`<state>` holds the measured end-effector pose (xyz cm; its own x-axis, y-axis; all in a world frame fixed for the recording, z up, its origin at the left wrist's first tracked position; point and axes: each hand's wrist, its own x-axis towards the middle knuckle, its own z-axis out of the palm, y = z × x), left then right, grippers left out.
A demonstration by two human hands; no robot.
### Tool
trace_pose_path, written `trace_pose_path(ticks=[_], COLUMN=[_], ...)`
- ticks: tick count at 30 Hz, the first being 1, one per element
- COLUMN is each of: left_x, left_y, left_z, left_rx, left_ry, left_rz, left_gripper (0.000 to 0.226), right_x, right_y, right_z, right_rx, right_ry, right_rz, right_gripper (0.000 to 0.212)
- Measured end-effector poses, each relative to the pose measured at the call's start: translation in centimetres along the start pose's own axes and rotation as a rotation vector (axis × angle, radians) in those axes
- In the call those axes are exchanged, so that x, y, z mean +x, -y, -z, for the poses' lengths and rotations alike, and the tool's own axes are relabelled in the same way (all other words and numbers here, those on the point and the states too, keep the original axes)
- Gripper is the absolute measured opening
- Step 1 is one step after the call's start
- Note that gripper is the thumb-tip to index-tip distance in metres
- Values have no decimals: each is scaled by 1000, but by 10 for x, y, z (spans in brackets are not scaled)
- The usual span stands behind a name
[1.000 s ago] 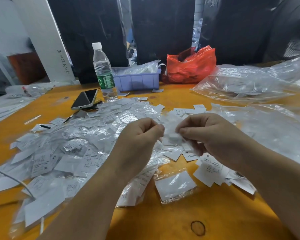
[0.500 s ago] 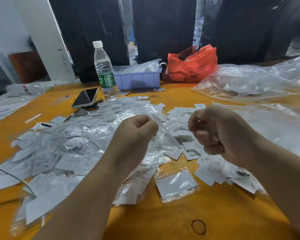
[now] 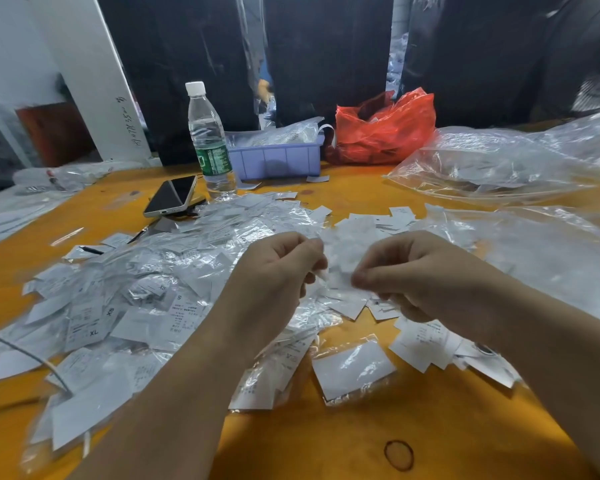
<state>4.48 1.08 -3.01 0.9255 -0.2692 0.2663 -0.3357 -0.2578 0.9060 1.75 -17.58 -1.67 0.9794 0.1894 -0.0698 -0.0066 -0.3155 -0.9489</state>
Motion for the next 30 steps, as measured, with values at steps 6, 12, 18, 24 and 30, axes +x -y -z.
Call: trace_pose_path(ticks=[6,12,18,24,30], left_x=[1,-2,-4,-5,-6], left_y=[4,-1,-3,-5,-6], left_z=[0,-3,-8,-14,-14], left_rx=[-40,39,15,63,96], left_ry=[-47,19,158,245,255], left_rz=[-6,-30,-7,3,34], left_gripper=[28,16,17,37,35], right_x=[4,7,8,8,9], right_y=[-2,-4,-6,-7,-8], right_z=[9,9,7,0,-3], right_rx=[310,479,514,512,462], right_ry=[-157,-133,-145,-126,-121], right_rz=[-9,-14,-10,-4,15], right_gripper=[15,20,12,13,16])
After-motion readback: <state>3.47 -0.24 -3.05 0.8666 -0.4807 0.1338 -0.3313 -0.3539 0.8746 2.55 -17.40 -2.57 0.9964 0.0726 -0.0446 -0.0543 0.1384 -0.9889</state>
